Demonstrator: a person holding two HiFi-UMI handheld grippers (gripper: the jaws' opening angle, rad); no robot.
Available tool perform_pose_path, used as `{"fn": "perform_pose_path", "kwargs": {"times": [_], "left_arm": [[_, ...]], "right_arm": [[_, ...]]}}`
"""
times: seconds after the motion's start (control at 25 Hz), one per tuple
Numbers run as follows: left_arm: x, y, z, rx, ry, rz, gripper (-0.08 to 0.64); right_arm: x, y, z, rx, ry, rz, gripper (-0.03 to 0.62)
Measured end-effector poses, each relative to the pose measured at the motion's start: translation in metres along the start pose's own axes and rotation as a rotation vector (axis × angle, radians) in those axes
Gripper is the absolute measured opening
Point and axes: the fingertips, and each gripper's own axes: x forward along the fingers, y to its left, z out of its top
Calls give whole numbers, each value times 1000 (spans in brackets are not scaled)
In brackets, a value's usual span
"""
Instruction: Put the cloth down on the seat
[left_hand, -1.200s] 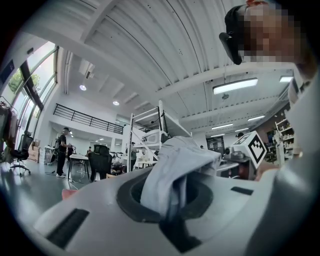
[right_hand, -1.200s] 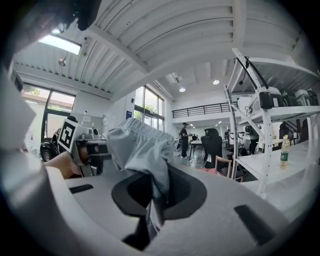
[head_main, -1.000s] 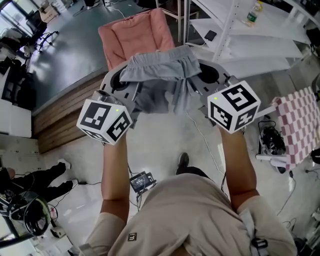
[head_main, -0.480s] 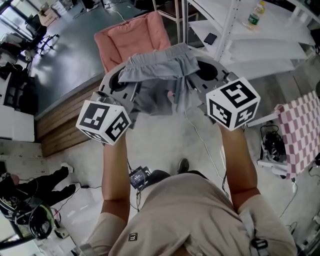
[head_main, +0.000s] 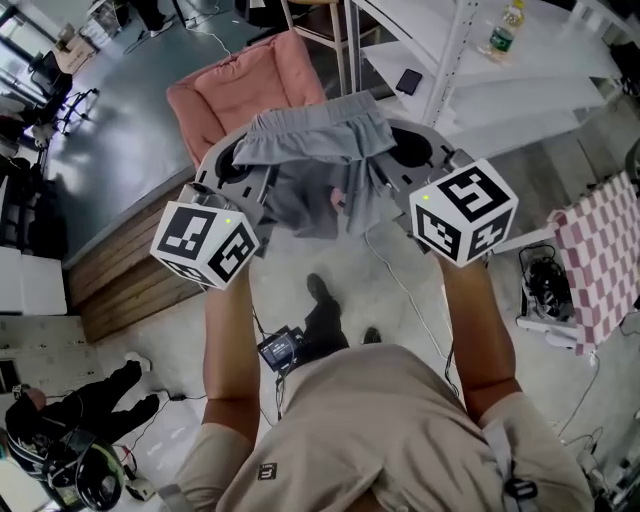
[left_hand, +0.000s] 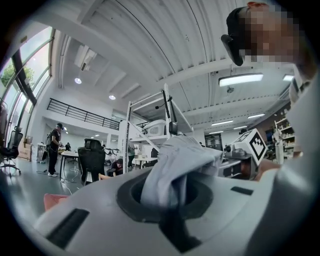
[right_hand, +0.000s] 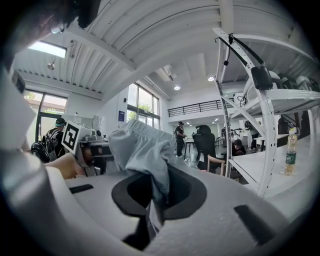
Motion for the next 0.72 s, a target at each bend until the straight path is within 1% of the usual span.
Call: {"fn": "perform_pose_path", "kwargs": {"times": [0.2, 0.4, 0.72], "left_arm": [[39, 44, -6, -17, -21, -65, 32], [75, 94, -17, -47, -8, -113, 32], [113, 154, -24, -51, -4, -167, 32]], "right_arm": [[41, -29, 4, -9, 10, -62, 14], [93, -63, 8, 8, 18, -117, 14], [155, -100, 16, 16, 17, -168, 14]]}}
